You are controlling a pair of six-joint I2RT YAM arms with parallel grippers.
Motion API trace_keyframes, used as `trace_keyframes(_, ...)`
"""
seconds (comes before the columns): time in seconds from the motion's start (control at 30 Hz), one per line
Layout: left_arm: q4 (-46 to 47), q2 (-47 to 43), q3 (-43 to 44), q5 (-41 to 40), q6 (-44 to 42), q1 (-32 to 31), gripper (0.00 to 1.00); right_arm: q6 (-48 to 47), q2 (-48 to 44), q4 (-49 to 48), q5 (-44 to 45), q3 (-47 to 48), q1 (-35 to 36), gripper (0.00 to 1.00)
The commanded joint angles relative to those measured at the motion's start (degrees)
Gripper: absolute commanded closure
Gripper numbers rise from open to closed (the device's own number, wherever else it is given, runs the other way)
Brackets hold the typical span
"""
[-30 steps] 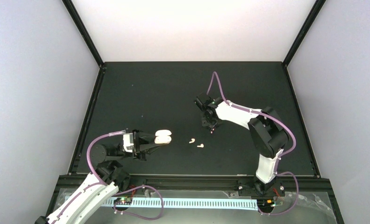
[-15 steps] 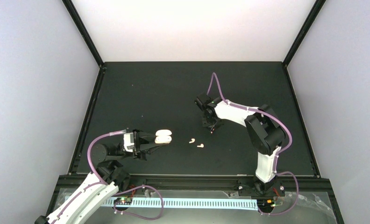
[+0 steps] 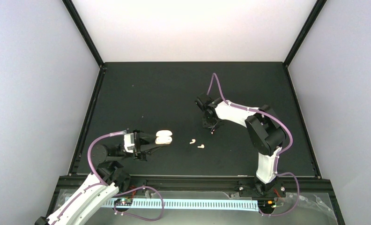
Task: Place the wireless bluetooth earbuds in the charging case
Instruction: Pick up the earbud from the center of the board.
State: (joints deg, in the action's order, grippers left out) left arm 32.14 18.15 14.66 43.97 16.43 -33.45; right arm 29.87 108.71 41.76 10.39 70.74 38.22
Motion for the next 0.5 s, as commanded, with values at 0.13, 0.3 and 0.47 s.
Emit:
trace_keyframes(0.13, -0.43, 0.12, 2.31, 0.32, -1.04, -0.15, 0.98, -0.1, 0.96, -1.97, -1.06, -1.83, -0.26, 0.86)
trace_keyframes(0.3, -0.43, 0.38, 2.31, 0.32, -0.96, -0.22, 0.98, 0.45, -0.4, -2.95, -0.99, -3.55, -0.25, 0.9)
trace_keyframes(0.47, -0.42, 0.51, 2.31, 0.31, -1.08, -0.14, 0.98, 0.6, -3.19, -2.62, -0.99, -4.18, -0.26, 0.9)
